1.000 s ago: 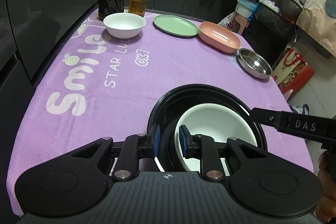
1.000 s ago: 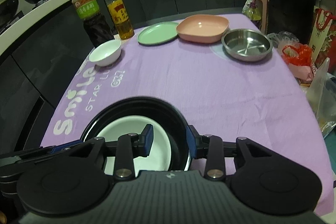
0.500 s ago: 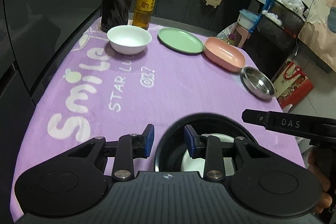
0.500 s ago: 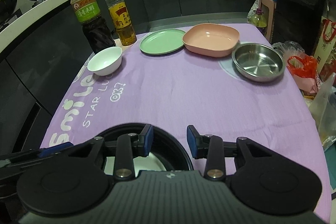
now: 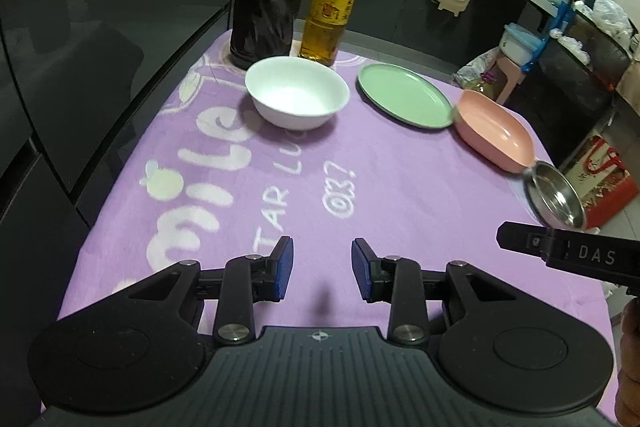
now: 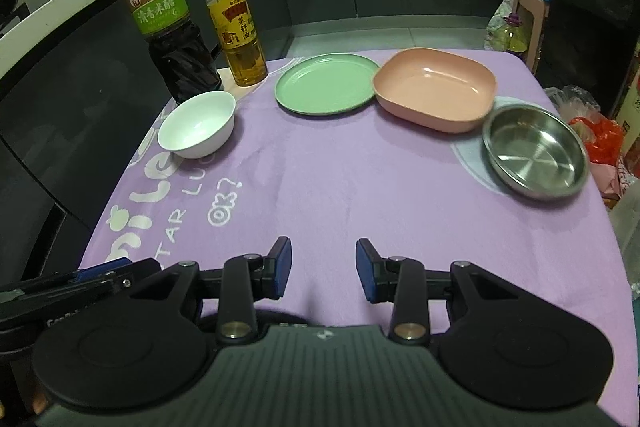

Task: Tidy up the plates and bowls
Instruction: 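Move both grippers to the small white bowl by the bottles and grasp its rim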

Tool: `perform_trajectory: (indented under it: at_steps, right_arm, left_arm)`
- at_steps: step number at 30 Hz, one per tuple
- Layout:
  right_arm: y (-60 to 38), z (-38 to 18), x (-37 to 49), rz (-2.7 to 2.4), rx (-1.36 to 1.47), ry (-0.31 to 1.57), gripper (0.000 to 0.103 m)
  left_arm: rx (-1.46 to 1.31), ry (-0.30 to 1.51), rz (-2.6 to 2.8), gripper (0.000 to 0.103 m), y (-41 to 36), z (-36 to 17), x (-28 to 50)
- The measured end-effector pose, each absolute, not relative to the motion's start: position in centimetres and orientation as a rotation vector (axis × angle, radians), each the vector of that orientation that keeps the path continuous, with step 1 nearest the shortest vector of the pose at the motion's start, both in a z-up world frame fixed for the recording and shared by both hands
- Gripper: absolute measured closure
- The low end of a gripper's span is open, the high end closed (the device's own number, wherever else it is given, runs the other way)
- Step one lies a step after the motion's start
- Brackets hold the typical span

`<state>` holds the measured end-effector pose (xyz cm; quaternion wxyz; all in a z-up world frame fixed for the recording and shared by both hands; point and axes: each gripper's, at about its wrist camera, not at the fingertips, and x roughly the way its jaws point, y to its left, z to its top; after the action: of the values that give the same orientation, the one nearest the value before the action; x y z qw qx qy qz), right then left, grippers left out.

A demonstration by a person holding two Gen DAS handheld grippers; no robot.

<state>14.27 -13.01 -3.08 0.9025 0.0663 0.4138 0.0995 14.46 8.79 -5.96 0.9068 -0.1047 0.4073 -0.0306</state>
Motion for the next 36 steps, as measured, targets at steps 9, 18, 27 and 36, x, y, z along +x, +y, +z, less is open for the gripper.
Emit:
perform_trajectory:
  at_steps: [9, 18, 27, 36]
  right_arm:
    - [-10.4, -1.9, 19.5, 0.262, 0.138, 0.88, 0.07]
    - [-7.0, -2.9, 26.4, 0.311, 0.215, 0.921, 0.07]
    - [-4.8, -6.0, 30.5, 0.32, 0.293, 0.945, 0.065]
    - [-2.9, -7.9, 31.7, 0.333, 0.235, 0.979, 0.073]
  left_arm:
    - [-0.286, 0.8, 0.042, 0.073, 12.1, -5.3, 21.5]
    - [-0.404, 0.806, 0.103, 0.073, 14.4, -7.6, 27.3]
    - [-0.423, 0.845, 0.101, 0.074, 14.6, -9.9, 30.2]
    - [-0.338, 0.803, 0.051, 0.089, 13.5, -10.7, 30.1]
